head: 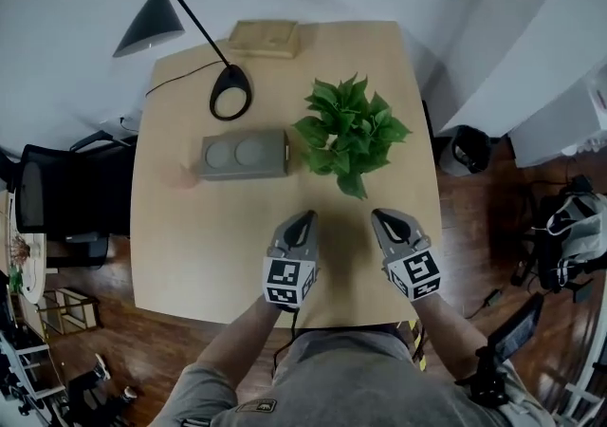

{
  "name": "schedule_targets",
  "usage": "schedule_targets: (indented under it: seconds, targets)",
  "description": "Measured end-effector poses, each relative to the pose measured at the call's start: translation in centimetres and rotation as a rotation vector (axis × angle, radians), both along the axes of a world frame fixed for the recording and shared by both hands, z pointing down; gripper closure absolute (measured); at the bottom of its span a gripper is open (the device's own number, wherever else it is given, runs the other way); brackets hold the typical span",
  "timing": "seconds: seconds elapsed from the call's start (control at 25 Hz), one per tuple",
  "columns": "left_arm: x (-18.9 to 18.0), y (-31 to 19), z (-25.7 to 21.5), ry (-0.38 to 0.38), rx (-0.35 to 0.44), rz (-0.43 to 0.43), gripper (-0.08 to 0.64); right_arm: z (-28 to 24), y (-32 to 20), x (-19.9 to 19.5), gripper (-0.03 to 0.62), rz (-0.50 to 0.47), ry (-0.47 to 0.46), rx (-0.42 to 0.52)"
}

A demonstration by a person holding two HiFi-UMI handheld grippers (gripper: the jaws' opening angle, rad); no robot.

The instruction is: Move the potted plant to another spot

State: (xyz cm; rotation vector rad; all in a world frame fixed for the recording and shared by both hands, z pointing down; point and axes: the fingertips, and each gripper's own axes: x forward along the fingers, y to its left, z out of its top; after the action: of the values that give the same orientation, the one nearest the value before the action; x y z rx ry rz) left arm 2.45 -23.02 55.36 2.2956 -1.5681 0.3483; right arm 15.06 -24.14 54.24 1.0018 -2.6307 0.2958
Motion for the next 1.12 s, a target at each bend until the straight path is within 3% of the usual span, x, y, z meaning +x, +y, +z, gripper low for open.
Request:
schedule_targets:
  seconds: [0.24,0.28,0.32,0.6,0.8,1.12]
  targets:
    - [-0.6,-4.2,4.4,-0.009,-0.074,0.032,0.566,4.3,-4.3,-0.9,0.578,-0.031,0.078,-0.015]
    - [-0.6,-4.8,5.0,-0.012,-0.085,0.037,0.566,4.9,-4.7,-1.2,0.550,-0.048,0.091,-0.022]
    - [-0.6,-5.3,5.5,-0.014,-0.089,0.043,0.566,5.6,-5.0,-1.5,0.452,-0.066,0.102,-0.030]
    - [-0.9,-8.5,7.4,-0.002,-0.077,0.056,0.566,8.0,-8.4,-4.6,0.099,-0.133,0.118,0.000]
    - [-1.5,-8.8,7.7,0.030,-0.098,0.038,0.566,7.6,-11.0,-6.7,0.014,-0.121,0.043,0.025]
    - [-2.0,-9.2,7.2,0.050,-0.088,0.031,0.566,7.6,-13.2,-8.1,0.005,-0.091,0.014,0.071]
